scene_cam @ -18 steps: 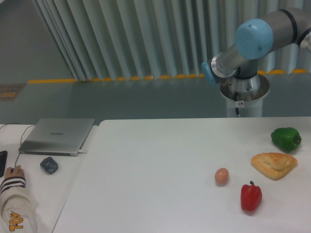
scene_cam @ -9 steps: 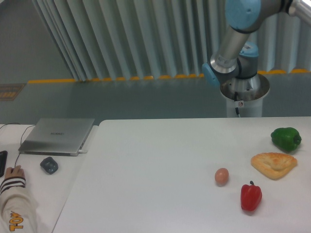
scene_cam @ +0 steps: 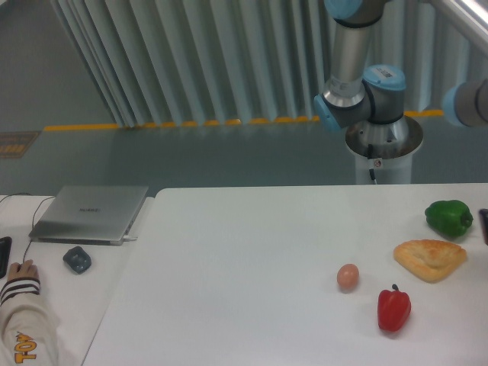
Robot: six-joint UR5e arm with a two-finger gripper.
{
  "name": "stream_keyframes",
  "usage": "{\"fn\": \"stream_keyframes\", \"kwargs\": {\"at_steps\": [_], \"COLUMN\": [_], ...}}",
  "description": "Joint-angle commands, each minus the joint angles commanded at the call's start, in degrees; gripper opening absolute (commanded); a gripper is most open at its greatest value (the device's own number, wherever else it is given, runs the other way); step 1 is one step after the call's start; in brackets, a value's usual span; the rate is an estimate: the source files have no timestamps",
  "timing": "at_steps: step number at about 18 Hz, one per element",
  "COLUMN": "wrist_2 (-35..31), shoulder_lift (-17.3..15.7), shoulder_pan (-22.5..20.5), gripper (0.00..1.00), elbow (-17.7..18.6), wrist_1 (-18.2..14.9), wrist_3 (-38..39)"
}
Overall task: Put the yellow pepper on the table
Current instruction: 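Bring the gripper holding the yellow pepper over the flatbread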
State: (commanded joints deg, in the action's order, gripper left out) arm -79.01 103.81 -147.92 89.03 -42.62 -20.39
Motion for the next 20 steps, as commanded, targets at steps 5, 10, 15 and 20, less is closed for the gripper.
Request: {"fn": "stream_keyframes", "kwargs": {"at_steps": [5, 10, 15, 20], "wrist_2": [-0.1, -0.3, -2.1, -6.6], "shoulder_lift": [-2.6, -5.8, -9.3, -9.9], "shoulder_pan": [0.5, 0.8, 3.9, 9.4], "gripper": [0.58, 0.58, 0.58, 0.58], "elbow": [3.7, 6.4, 9.6, 10.7], "wrist_1": [-3.2, -7.7, -12.8, -15.8], "wrist_3": [-0.1, -0.3, -0.5, 0.2]}}
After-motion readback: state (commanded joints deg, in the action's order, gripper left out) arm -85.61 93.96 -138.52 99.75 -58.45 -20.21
